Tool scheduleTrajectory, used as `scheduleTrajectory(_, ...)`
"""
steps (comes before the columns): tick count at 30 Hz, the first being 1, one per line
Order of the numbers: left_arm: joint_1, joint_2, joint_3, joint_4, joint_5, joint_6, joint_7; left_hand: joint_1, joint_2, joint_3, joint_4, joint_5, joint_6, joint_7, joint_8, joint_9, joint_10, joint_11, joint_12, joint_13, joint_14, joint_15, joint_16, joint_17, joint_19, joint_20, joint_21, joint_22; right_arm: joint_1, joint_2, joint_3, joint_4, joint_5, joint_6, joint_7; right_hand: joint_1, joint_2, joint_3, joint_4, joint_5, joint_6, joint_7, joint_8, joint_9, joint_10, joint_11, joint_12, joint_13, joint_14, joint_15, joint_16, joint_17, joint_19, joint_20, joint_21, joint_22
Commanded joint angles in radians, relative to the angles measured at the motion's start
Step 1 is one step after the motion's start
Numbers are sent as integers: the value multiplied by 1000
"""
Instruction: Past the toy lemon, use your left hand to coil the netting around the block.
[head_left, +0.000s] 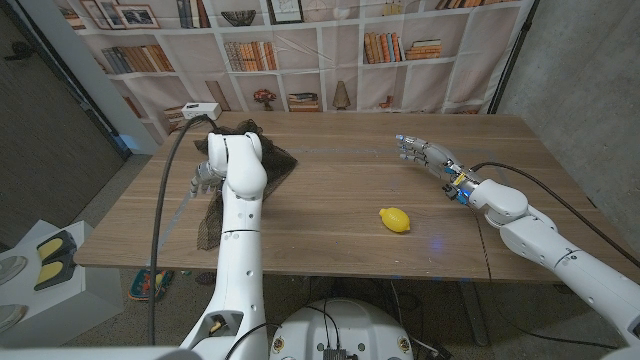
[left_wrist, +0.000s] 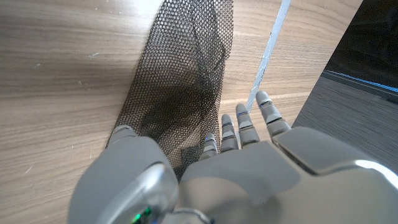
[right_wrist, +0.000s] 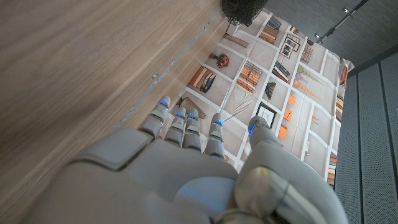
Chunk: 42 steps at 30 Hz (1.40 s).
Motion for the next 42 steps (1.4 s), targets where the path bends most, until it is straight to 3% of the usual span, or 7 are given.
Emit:
scheduleTrajectory(1, 3, 59, 40, 88, 12, 48, -1, 20, 4, 0, -8, 5, 13, 1, 7, 1, 24, 0, 11, 2, 35, -8, 12, 2, 24, 3, 4, 4, 4, -1, -1, -3, -4, -13, -4, -1, 3, -3, -2, 1, 2, -5, -2, 6, 7, -1, -2, 5, 8, 2, 6, 4, 3, -2, 0, 2)
scheduleTrajectory(20, 4, 215, 155, 201, -108, 206, -1, 78, 51, 22, -34, -5, 125, 1, 24, 0, 145, -22, 41, -2, 186, -77, 47, 6, 231, -4, 89, 25, 3, -10, 0, -26, -12, -40, -25, 0, 4, -3, -3, 1, 0, -6, -2, 6, 7, -3, -2, 5, 10, 3, 6, 3, 3, -2, 0, 2)
scheduleTrajectory(28, 4, 362, 280, 220, -219, 363, 19, 177, 114, 81, -98, -40, 421, -23, 85, -6, 472, -139, 125, -11, 525, -222, 154, 30, 454, -126, 209, 31, -2, -20, 2, -44, -23, -54, -40, 1, 4, -2, -4, 2, 1, -6, -2, 6, 8, 0, -2, 5, 9, 3, 5, 3, 3, -2, 0, 2)
scheduleTrajectory(34, 6, 424, 352, 236, -240, 454, 68, 449, 221, 288, -243, -52, 904, -7, 211, -5, 856, -222, 220, 6, 838, -297, 303, 128, 593, -215, 347, 38, 2, -22, 0, -44, -33, -53, -41, 1, 4, -3, -5, 2, 0, -6, -2, 6, 7, -1, -3, 5, 10, 2, 5, 2, 2, -2, -1, 2)
scheduleTrajectory(35, 6, 429, 360, 239, -240, 472, 82, 541, 225, 361, -247, -45, 988, 2, 240, 4, 921, -216, 237, 26, 893, -300, 348, 184, 602, -228, 397, 55, 3, -22, 0, -46, -33, -57, -43, 2, 4, -2, -5, 2, 1, -6, -2, 6, 6, -1, -3, 5, 9, 2, 5, 2, 2, -2, -1, 2)
scheduleTrajectory(37, 5, 440, 375, 241, -242, 493, 101, 591, 218, 398, -238, -54, 1012, 25, 246, 11, 986, -230, 264, 53, 937, -299, 392, 243, 610, -247, 448, 69, 7, -21, -2, -42, -34, -57, -40, 2, 4, -2, -5, 2, 0, -6, -2, 6, 7, -1, -3, 5, 9, 1, 5, 2, 2, -2, -1, 2)
scheduleTrajectory(42, 6, 460, 402, 230, -242, 530, 151, 617, 219, 414, -216, -65, 983, 47, 228, 35, 999, -251, 301, 116, 942, -294, 426, 319, 574, -237, 496, 81, 15, -17, -5, -38, -34, -65, -41, 2, 5, -2, -5, 2, 0, -7, -2, 6, 5, -3, -3, 5, 9, 1, 4, 2, 2, -3, -1, 2)
